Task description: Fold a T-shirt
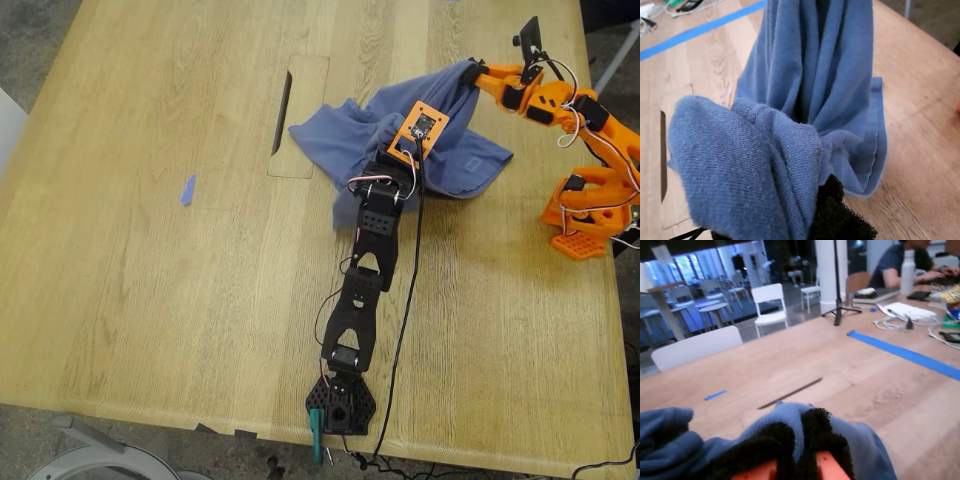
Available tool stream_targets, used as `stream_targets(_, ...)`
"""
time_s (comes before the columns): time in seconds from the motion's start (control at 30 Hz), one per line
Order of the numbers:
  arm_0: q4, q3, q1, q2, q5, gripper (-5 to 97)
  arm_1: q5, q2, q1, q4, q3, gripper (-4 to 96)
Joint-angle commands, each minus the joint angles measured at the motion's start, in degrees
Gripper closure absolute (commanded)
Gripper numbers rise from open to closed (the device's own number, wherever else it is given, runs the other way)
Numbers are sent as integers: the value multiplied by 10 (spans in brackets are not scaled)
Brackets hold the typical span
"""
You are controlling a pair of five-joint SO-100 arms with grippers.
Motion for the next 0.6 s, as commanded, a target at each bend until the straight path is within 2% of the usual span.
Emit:
stream_targets(0.0, -25, -20, 15, 144, -9, 918, -6, 10, -22, -30, -55, 914)
stream_targets(0.57, -115, -20, 33, 290, -4, 918, -23, -99, -64, -136, -197, 914)
